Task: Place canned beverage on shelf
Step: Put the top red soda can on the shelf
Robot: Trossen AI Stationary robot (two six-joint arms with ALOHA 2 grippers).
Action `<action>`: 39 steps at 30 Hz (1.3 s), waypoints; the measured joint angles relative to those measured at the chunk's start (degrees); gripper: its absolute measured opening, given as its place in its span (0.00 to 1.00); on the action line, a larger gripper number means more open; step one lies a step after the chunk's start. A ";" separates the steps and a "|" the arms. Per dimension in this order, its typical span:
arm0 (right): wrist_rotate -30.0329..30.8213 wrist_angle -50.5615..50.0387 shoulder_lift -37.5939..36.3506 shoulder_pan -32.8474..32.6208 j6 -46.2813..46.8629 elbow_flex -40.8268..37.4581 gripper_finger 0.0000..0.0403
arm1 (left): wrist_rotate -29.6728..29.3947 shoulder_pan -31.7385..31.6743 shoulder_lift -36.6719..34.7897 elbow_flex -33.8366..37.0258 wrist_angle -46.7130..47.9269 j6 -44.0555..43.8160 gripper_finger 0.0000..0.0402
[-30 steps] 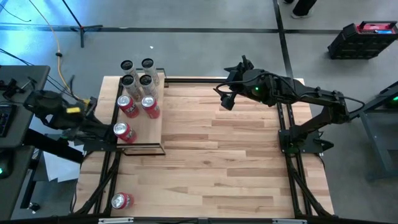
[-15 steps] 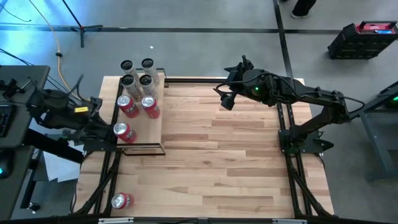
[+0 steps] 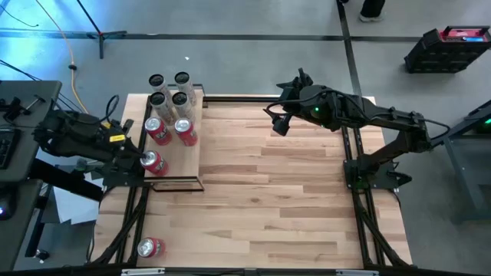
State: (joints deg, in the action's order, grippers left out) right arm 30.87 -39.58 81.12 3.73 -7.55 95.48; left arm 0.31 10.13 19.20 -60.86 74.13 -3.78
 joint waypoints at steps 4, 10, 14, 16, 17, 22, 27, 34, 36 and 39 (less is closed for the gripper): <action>0.00 0.00 0.00 -0.01 0.00 0.02 0.97 | -0.74 0.00 1.93 0.00 0.15 1.08 0.00; 0.00 -0.02 0.00 0.00 0.00 0.02 0.97 | -0.52 0.02 4.65 -0.08 1.11 1.12 0.00; 0.00 -0.02 0.00 0.00 0.00 0.01 0.97 | -0.54 0.02 5.44 -0.26 2.16 1.44 0.00; 0.00 0.00 -0.01 0.00 0.00 0.01 0.97 | -0.54 0.02 5.44 -0.28 2.33 1.45 0.00; 0.00 -0.02 0.00 0.00 0.00 0.02 0.97 | -0.52 0.02 5.44 -0.54 2.63 1.50 0.00; 0.00 -0.02 -0.02 0.00 0.00 0.02 0.97 | -1.07 0.04 5.48 -3.10 5.66 3.29 0.00; 0.00 0.01 0.00 0.00 0.00 0.02 0.97 | -2.92 0.04 5.48 -3.83 6.69 3.68 0.00; 0.00 -0.02 0.00 0.00 0.00 0.01 0.97 | -2.22 0.04 5.64 -4.27 6.72 3.02 0.00; 0.00 -0.01 -0.01 -0.01 0.00 0.00 0.97 | -1.78 0.04 5.64 -5.50 6.85 2.52 0.00; 0.00 0.00 0.00 0.00 0.00 0.02 0.97 | -1.83 0.04 5.63 -7.46 7.23 2.06 0.00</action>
State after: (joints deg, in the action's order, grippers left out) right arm 30.87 -39.58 81.12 3.73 -7.55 95.50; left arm -1.52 10.17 24.84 -68.32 81.36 -1.72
